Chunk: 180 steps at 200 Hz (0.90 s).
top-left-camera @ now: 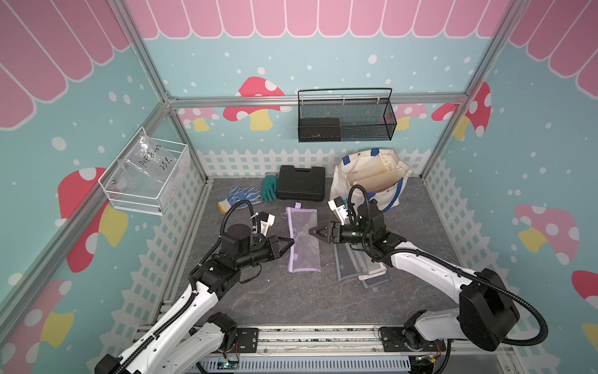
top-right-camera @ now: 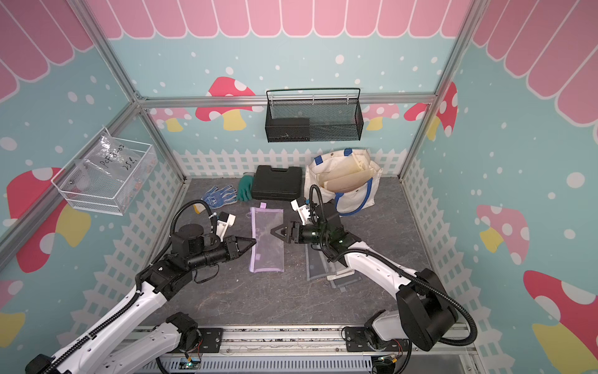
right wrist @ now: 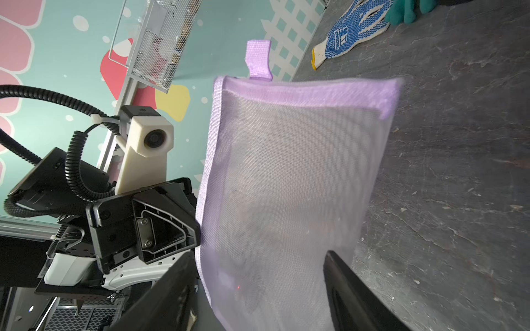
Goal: Put the pencil pouch into the canvas bag
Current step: Pick up the pencil pouch from the center of the board.
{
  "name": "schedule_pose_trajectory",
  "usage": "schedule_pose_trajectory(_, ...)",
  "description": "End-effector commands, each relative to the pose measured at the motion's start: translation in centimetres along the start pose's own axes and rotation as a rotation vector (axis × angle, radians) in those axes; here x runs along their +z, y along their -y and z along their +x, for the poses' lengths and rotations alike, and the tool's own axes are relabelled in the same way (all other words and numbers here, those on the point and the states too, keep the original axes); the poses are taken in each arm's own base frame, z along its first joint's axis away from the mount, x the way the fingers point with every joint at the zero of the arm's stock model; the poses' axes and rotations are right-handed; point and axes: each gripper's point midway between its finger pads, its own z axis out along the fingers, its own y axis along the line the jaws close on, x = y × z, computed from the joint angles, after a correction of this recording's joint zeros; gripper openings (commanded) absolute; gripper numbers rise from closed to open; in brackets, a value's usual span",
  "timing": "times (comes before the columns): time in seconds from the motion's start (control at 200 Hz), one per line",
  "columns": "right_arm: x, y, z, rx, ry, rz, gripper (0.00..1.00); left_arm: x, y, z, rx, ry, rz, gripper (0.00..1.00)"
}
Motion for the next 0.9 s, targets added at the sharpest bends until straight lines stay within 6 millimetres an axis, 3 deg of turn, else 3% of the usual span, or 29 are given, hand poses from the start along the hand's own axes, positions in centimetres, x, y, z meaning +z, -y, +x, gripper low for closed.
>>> schedule_pose_trajectory(0.0, -1.2, -1.5, -1.3, -0.042, 0.051, 0.012, 0.73, -1.2, 0.2, -1.1, 0.047, 0.053, -0.041, 0.0)
schedule_pose_trajectory(0.16, -2.1, -1.1, -0.9, -0.033, 0.059, 0.042, 0.74, -1.6, 0.5, -1.2, 0.065, 0.057, -0.034, 0.0)
schedule_pose_trajectory(0.45, -0.6, -0.1, -0.8, -0.02, 0.022, 0.027, 0.74, -0.9, 3.8, -1.5, 0.066, 0.019, 0.13, 0.0)
schedule_pose_trajectory(0.63, -0.1, -1.4, -1.5, -0.031, 0.039, -0.058, 0.73, -0.7, 4.0, -1.3, 0.053, 0.008, 0.155, 0.0)
schedule_pose_trajectory(0.675, 0.0, -1.9, -1.6, -0.04, 0.04, -0.085, 0.68, -0.6, 3.7, -1.2, 0.048, 0.008, 0.15, 0.0)
schedule_pose_trajectory(0.785, 0.0, -3.0, -2.0, -0.058, 0.056, -0.133, 0.41, -0.1, 3.2, -1.2, 0.039, 0.006, 0.141, 0.0)
schedule_pose_trajectory(0.896, -0.2, -3.6, -2.3, -0.074, 0.06, -0.151, 0.28, 0.3, 2.9, -1.8, 0.036, 0.022, 0.121, 0.0)
